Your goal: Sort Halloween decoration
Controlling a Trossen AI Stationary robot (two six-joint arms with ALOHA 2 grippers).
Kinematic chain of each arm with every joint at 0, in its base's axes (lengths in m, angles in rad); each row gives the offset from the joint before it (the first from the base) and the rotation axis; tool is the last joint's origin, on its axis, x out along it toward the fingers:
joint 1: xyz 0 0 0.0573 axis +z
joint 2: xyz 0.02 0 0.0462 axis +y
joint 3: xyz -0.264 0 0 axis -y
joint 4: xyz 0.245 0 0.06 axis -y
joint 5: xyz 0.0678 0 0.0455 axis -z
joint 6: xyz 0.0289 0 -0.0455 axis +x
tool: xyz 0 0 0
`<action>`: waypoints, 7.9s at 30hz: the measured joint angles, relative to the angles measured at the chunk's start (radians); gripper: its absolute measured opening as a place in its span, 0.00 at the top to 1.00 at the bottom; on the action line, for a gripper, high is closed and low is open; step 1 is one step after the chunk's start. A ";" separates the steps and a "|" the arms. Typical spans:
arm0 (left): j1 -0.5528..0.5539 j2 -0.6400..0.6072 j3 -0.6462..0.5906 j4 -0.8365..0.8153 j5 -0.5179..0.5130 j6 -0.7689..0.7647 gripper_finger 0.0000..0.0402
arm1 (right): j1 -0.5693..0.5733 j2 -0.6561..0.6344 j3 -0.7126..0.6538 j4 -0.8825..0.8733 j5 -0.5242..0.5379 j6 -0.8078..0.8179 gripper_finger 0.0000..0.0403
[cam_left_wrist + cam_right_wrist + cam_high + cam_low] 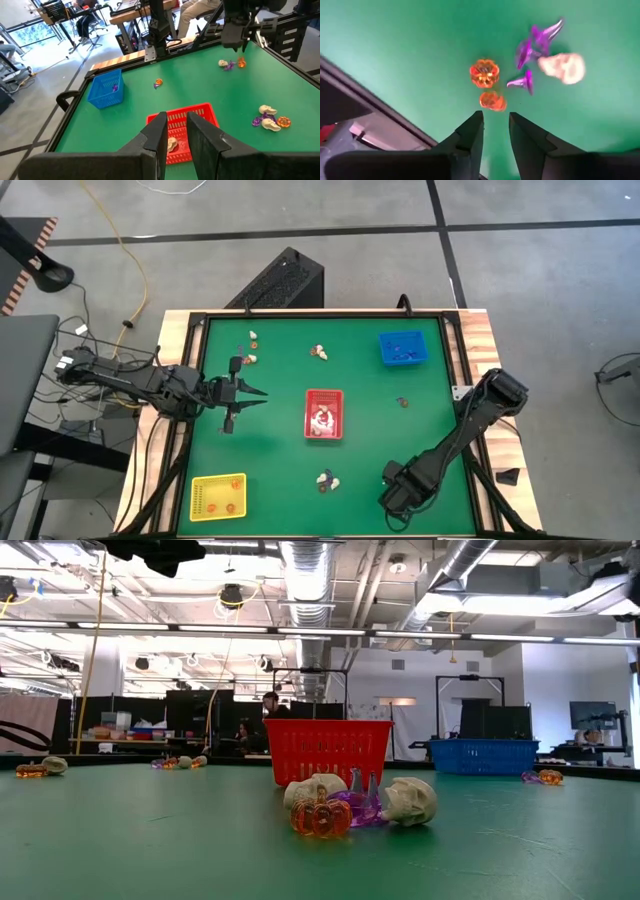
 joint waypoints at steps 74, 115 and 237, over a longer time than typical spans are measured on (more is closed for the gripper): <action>-0.032 0.462 0.009 -0.884 0.157 -1.203 0.66 | -0.313 -0.687 -0.457 0.925 0.678 -1.485 0.80; -0.038 0.593 0.104 -0.961 0.222 -1.014 0.78 | -0.265 -0.661 -0.456 0.875 0.678 -1.332 0.80; 0.113 0.632 0.098 0.312 0.221 -0.336 0.86 | -0.395 -0.661 -0.455 0.827 0.679 -1.335 0.80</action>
